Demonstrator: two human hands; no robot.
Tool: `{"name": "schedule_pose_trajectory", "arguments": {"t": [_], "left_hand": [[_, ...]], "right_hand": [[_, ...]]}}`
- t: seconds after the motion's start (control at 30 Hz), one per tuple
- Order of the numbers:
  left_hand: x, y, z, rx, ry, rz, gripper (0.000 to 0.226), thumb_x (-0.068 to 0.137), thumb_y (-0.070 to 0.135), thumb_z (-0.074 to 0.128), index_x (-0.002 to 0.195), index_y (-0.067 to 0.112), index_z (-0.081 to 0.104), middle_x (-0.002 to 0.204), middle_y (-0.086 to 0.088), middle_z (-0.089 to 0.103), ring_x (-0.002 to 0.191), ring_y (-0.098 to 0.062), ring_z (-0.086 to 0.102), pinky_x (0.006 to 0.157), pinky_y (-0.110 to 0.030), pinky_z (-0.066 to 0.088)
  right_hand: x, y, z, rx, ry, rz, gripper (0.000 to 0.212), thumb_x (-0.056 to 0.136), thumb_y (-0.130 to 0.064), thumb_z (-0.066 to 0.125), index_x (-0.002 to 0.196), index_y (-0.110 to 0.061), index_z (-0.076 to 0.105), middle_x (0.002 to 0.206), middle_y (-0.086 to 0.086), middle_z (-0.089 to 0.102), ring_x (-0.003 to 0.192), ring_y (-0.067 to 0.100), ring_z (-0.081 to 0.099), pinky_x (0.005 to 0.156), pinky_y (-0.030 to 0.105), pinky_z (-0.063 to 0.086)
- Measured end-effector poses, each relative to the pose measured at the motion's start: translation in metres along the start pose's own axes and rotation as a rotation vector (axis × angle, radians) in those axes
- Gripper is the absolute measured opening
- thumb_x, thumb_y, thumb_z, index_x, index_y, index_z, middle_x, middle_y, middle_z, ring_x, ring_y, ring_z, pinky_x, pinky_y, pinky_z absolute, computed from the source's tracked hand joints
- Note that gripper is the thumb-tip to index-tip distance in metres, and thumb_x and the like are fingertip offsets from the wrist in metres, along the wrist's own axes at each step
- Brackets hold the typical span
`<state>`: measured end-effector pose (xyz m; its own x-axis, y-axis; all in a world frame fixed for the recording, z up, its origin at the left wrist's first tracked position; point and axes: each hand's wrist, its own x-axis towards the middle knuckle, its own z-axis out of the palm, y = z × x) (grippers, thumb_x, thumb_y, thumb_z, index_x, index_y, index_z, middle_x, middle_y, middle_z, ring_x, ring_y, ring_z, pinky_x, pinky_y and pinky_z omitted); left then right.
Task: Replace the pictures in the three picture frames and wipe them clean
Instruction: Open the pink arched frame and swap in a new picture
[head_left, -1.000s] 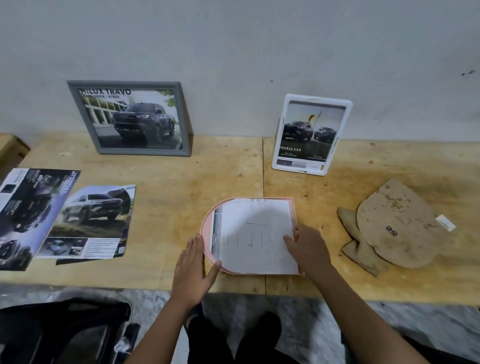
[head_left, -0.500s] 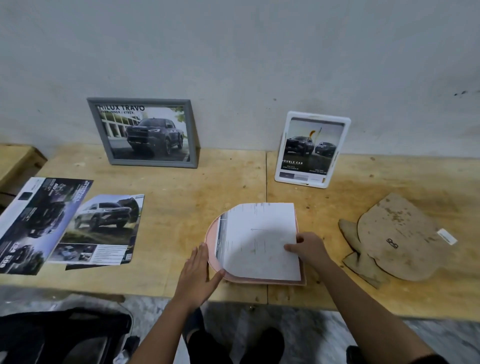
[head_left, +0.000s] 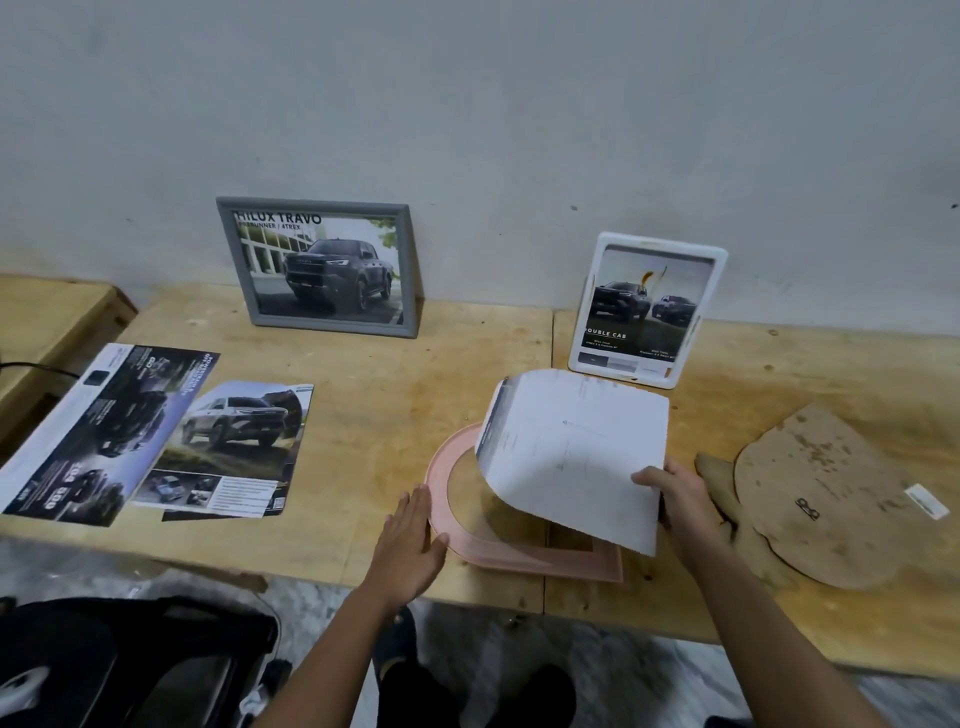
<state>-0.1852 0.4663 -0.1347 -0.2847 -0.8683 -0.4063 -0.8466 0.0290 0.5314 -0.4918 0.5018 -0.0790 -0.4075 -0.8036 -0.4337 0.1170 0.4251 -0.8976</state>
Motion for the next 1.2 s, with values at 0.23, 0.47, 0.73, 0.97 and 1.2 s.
{"name": "schedule_pose_trajectory", "arguments": {"t": [0.23, 0.47, 0.73, 0.97, 1.2], "left_hand": [[-0.014, 0.052, -0.027, -0.827, 0.225, -0.082, 0.033, 0.1, 0.015, 0.039, 0.132, 0.009, 0.046, 0.131, 0.001, 0.048, 0.121, -0.015, 0.045, 0.096, -0.02, 0.039], [-0.025, 0.01, -0.083, -1.309, 0.264, -0.048, 0.047, 0.082, 0.016, 0.07, 0.122, 0.022, 0.046, 0.116, 0.0, 0.064, 0.105, -0.023, 0.063, 0.071, -0.03, 0.058], [-0.035, -0.137, -0.185, -1.192, 0.36, -0.011, 0.083, 0.043, 0.041, 0.081, 0.117, 0.027, 0.047, 0.113, 0.0, 0.065, 0.102, -0.015, 0.064, 0.062, -0.024, 0.054], [-0.024, -0.296, -0.273, -1.119, 0.551, -0.157, 0.04, 0.073, 0.011, 0.071, 0.109, 0.011, 0.053, 0.103, -0.009, 0.065, 0.092, -0.022, 0.061, 0.07, -0.019, 0.053], [0.006, -0.383, -0.325, -0.889, 0.715, -0.379, 0.022, 0.086, 0.001, 0.054, 0.107, 0.009, 0.056, 0.092, -0.003, 0.06, 0.087, -0.022, 0.053, 0.067, -0.02, 0.043]], "right_hand": [[-0.011, -0.021, 0.066, 0.317, -0.298, 0.05, 0.055, 0.06, -0.003, 0.069, 0.113, -0.005, 0.055, 0.105, 0.012, 0.062, 0.095, 0.028, 0.059, 0.072, 0.035, 0.054], [-0.031, -0.049, 0.158, 0.163, -0.475, -0.058, 0.057, 0.06, -0.017, 0.081, 0.111, -0.012, 0.057, 0.11, 0.005, 0.067, 0.1, 0.021, 0.064, 0.073, 0.028, 0.057], [-0.022, -0.055, 0.325, 0.112, -0.452, 0.134, 0.033, 0.079, -0.022, 0.073, 0.108, -0.013, 0.06, 0.104, 0.008, 0.068, 0.094, 0.027, 0.065, 0.082, 0.045, 0.055], [-0.013, -0.045, 0.476, -0.122, -0.448, 0.174, 0.012, 0.082, -0.003, 0.065, 0.071, -0.008, 0.062, 0.084, 0.012, 0.063, 0.08, 0.028, 0.059, 0.071, 0.041, 0.051], [-0.025, -0.017, 0.592, -0.53, -0.53, 0.126, 0.026, 0.084, -0.003, 0.064, 0.067, -0.005, 0.044, 0.068, 0.013, 0.055, 0.061, 0.023, 0.058, 0.058, 0.033, 0.054]]}}
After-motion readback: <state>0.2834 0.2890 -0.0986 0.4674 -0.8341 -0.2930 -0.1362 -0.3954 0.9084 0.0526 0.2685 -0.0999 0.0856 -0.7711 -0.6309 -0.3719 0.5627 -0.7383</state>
